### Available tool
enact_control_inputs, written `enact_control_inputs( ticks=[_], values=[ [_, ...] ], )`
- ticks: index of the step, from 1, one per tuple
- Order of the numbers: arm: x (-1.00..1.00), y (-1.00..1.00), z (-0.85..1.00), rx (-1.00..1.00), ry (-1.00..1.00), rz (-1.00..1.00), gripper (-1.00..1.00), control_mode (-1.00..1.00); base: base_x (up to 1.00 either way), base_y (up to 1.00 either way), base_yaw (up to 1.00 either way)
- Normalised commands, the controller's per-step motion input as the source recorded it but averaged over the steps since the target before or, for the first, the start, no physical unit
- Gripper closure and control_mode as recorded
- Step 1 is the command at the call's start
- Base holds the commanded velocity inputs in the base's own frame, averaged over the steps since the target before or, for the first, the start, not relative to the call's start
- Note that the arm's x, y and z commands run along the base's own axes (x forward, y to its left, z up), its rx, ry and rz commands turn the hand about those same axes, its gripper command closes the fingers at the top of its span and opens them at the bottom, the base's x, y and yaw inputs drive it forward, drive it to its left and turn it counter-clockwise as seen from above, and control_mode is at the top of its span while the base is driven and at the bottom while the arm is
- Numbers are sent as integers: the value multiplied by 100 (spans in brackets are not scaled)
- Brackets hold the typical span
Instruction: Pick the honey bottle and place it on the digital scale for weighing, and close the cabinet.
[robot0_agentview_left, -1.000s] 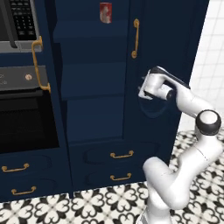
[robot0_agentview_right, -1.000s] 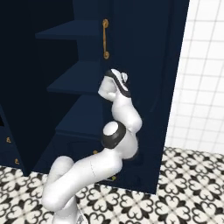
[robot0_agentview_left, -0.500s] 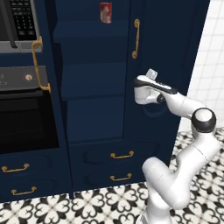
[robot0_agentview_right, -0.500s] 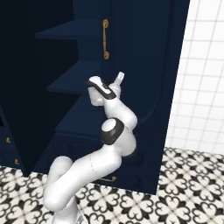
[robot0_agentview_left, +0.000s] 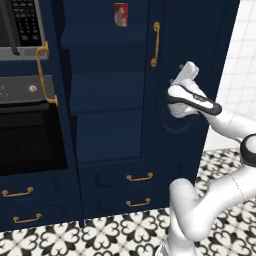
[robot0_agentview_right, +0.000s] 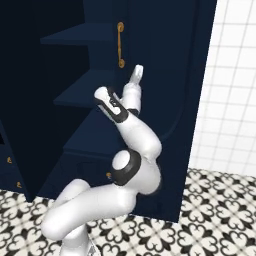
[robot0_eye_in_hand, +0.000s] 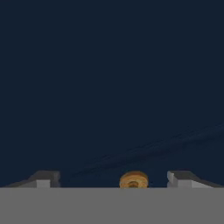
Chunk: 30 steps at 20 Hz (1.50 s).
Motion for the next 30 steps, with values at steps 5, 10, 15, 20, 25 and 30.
enact_control_inputs(
  ticks=[5, 10, 15, 20, 25, 30],
  values=[
    [-55, -25, 69, -84, -21, -8, -100, -100, 0, 0, 0],
    [-81, -18, 91, -52, 29, 0, -100, -100, 0, 0, 0],
    [-84, -6, 100, -27, 65, 0, -100, -100, 0, 0, 0],
    [-80, 37, 65, -29, 66, 1, -100, -100, 0, 0, 0],
    [-100, 100, -63, -38, -8, 7, -100, -100, 0, 0, 0],
    [-100, 100, -100, -43, -29, 10, -100, -100, 0, 0, 0]
  ],
)
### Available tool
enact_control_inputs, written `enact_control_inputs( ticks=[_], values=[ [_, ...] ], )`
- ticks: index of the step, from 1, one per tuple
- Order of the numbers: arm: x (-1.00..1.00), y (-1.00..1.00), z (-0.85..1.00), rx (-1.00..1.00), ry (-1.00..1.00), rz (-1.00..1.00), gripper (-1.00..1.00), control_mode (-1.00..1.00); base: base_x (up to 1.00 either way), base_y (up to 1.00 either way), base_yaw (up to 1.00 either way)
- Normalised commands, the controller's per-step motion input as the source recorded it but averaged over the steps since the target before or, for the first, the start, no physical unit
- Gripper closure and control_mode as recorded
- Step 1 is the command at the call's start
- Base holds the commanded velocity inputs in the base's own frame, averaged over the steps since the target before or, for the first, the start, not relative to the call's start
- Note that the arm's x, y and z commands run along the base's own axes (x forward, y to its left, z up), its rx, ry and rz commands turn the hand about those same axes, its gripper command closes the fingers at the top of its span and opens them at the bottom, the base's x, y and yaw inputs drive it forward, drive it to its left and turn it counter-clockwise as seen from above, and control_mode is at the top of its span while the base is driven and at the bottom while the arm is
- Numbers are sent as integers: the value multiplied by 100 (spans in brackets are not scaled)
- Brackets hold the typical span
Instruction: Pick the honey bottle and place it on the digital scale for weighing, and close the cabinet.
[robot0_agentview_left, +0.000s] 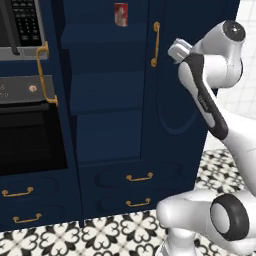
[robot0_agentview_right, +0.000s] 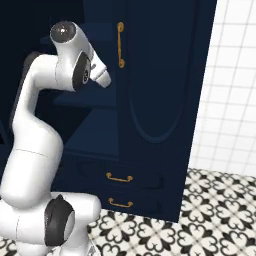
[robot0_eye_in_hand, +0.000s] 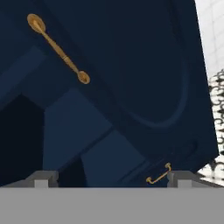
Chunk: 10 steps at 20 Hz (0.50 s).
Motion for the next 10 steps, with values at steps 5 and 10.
enact_control_inputs(
  ticks=[5, 10],
  values=[
    [-100, 100, -96, -50, -33, 11, -100, -100, 0, 0, 0],
    [-100, 97, 17, -22, -7, 17, -100, -100, 0, 0, 0]
  ],
)
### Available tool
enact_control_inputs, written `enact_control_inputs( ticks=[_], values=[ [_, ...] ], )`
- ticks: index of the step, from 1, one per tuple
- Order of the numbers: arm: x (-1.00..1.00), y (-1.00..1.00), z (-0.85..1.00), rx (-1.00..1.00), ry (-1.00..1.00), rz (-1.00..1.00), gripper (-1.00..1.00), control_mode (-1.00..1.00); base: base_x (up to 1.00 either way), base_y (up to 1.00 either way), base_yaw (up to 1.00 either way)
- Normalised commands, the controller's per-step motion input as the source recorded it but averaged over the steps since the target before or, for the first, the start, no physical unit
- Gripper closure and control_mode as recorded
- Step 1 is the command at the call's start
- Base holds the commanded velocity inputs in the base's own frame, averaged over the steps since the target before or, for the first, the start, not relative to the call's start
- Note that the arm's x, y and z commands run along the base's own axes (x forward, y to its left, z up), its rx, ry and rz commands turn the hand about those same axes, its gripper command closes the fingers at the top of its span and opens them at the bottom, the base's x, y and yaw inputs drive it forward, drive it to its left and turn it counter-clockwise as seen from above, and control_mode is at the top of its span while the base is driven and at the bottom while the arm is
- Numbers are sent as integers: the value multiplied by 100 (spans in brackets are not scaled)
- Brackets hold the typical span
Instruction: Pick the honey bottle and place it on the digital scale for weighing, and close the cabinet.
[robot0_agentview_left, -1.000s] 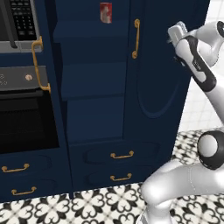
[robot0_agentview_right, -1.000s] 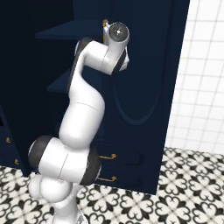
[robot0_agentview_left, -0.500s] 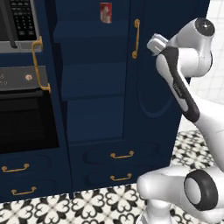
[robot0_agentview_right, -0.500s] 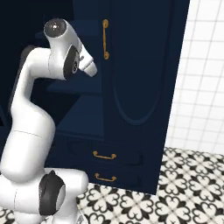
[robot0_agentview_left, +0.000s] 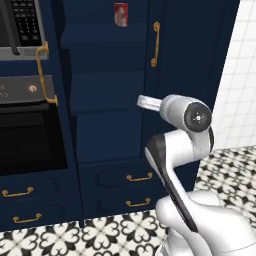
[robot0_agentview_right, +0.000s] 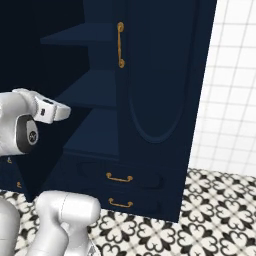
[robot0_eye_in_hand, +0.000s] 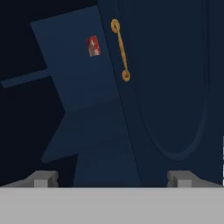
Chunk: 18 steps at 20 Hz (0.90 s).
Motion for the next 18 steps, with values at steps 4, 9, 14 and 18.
enact_control_inputs(
  ticks=[4, 9, 14, 18],
  values=[
    [-100, 100, 4, -9, -2, 11, -100, -100, 0, 0, 0],
    [-88, 100, -5, 0, -16, 1, -100, -100, 0, 0, 0],
    [-53, 100, -14, 0, -18, -3, -100, -100, 0, 0, 0],
    [3, 100, -41, -2, -20, -6, -100, -100, 0, 0, 0]
  ],
)
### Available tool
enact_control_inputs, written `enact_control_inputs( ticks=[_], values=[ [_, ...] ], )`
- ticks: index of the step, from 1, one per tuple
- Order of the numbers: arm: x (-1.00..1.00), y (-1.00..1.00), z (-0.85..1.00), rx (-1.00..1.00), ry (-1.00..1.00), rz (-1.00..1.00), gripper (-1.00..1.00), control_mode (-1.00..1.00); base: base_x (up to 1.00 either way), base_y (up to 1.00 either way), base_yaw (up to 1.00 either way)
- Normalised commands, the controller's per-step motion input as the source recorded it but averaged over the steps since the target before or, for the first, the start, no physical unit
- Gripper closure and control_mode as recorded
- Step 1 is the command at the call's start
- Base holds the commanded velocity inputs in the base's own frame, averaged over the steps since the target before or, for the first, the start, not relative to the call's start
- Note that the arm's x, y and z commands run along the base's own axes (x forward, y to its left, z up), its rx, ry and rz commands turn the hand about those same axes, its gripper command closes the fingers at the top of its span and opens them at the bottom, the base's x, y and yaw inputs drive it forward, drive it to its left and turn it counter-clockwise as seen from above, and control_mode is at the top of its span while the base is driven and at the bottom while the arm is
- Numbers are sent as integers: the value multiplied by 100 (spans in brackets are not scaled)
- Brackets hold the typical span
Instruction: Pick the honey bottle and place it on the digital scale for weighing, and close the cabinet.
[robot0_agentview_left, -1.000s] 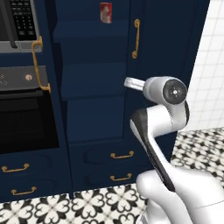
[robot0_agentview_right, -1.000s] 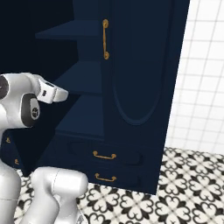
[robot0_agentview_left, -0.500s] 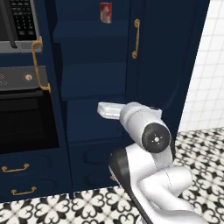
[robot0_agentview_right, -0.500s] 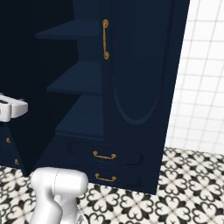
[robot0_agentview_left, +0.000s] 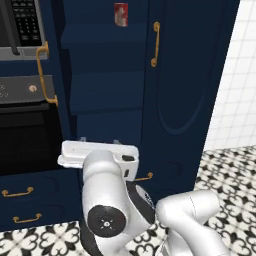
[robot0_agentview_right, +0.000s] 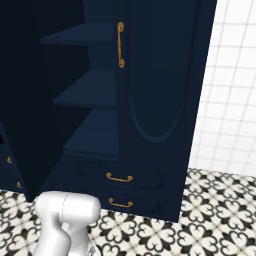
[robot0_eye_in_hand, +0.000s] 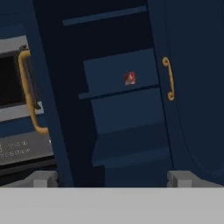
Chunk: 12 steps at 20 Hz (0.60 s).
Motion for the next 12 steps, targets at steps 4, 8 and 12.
enact_control_inputs(
  ticks=[4, 8, 12],
  values=[
    [56, 100, -71, 0, -17, -7, -100, -100, 0, 0, 0],
    [60, 100, -62, 0, -16, -10, -100, -100, 0, 0, 0],
    [79, 100, -56, 0, -10, -11, -100, -100, 0, 0, 0]
  ],
)
